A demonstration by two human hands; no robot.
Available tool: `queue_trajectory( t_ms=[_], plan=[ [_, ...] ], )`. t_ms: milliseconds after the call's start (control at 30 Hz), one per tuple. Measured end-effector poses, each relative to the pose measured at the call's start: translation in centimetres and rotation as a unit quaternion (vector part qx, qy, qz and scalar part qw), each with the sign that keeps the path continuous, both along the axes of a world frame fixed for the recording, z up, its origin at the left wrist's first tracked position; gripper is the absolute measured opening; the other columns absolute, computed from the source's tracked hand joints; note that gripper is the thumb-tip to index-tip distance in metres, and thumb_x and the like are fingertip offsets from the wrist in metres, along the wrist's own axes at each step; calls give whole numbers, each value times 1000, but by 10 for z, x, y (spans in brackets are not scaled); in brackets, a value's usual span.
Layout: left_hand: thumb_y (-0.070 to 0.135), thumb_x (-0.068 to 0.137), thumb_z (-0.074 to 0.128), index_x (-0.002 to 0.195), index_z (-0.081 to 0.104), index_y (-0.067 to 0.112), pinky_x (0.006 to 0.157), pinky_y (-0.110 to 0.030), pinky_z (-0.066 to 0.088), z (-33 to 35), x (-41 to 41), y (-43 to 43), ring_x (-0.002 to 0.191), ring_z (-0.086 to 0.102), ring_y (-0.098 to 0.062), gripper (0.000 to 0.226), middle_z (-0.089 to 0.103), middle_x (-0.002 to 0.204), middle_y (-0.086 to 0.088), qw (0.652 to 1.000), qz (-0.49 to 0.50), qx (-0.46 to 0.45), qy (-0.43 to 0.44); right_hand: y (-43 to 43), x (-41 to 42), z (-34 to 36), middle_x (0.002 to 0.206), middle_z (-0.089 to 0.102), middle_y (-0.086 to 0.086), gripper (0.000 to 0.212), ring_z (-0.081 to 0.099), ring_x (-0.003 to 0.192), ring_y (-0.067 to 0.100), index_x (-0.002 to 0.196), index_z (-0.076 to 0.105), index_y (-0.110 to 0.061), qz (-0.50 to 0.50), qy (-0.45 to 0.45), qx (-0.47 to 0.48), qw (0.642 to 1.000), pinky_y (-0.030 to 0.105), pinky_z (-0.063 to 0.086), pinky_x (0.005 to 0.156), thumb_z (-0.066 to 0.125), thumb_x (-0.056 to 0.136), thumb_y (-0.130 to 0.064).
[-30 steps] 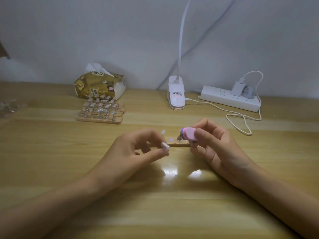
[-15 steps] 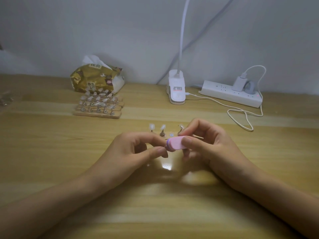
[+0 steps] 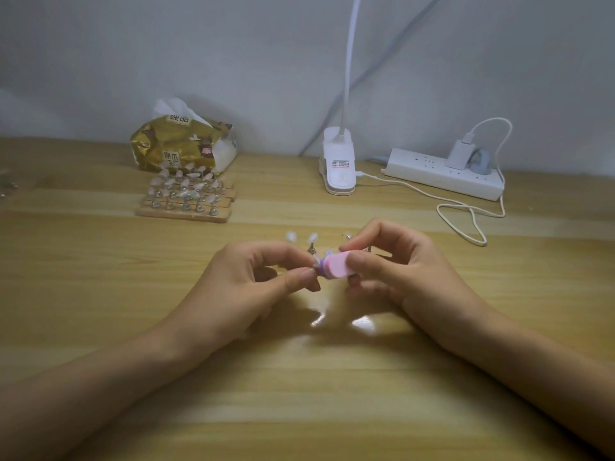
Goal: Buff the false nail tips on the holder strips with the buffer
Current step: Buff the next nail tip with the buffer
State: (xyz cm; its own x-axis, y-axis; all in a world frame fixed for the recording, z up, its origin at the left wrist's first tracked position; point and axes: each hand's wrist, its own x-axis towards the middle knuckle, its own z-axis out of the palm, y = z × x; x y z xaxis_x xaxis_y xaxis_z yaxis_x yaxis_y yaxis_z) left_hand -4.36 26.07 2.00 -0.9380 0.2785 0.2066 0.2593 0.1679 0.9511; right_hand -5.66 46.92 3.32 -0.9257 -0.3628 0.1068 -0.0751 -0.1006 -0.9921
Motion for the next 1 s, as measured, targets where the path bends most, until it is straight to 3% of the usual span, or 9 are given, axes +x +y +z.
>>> queue_trajectory(
  t_ms=[133, 300, 467, 600, 800, 867, 1000],
  plan=[
    [31, 73, 82, 78, 75, 21, 40, -11, 33, 0, -2, 1, 42, 45, 1, 13, 73, 74, 6, 1000, 9, 12, -11, -6, 5, -2, 80, 72, 5, 14, 65, 61, 14, 77, 70, -17, 48, 47, 21, 998, 20, 54, 58, 75, 79, -4],
    [39, 75, 77, 80, 74, 28, 42, -13, 32, -1, -1, -1, 46, 39, -5, 12, 74, 79, 6, 1000, -5, -3, -1, 3, 1, 4, 81, 70, 1, 13, 62, 59, 11, 72, 70, -22, 10, 31, -17, 999, 20, 55, 57, 73, 76, -10],
    [42, 76, 76, 78, 73, 26, 41, -14, 24, 1, 1, 0, 44, 33, -3, 17, 62, 60, 16, 1000, -13, -21, 14, -5, 6, -1, 80, 71, 4, 12, 62, 59, 11, 77, 65, -14, 29, 39, 1, 999, 20, 54, 57, 74, 80, -6],
    [38, 78, 73, 77, 74, 28, 42, -11, 28, 3, 1, 0, 44, 37, -2, 10, 71, 73, 7, 1000, -20, -16, 15, -1, 5, 0, 82, 71, 7, 14, 61, 60, 10, 76, 64, -9, -14, 19, -5, 1000, 18, 54, 57, 77, 75, -12],
    [37, 82, 74, 76, 74, 27, 45, -10, 27, 1, 2, 0, 45, 36, -1, 12, 65, 63, 13, 999, -26, -32, 25, -1, 4, 2, 78, 71, 6, 12, 62, 59, 10, 75, 66, -10, -12, 24, 6, 1000, 18, 54, 57, 78, 74, -12],
    [38, 83, 75, 78, 74, 28, 48, -13, 29, 1, 2, 0, 49, 40, -6, 11, 69, 69, 9, 999, -27, -35, 24, 0, 4, 1, 77, 71, 7, 12, 62, 58, 10, 72, 66, -13, -15, 10, -2, 1000, 18, 53, 55, 78, 73, -12],
    [51, 74, 70, 81, 73, 26, 47, -25, 24, -2, 3, -2, 51, 36, -13, 26, 59, 59, 8, 998, -25, -52, 30, -5, 9, -1, 78, 69, 7, 16, 63, 57, 12, 76, 64, -10, 26, 43, 15, 999, 18, 52, 55, 79, 77, -5]
  ],
)
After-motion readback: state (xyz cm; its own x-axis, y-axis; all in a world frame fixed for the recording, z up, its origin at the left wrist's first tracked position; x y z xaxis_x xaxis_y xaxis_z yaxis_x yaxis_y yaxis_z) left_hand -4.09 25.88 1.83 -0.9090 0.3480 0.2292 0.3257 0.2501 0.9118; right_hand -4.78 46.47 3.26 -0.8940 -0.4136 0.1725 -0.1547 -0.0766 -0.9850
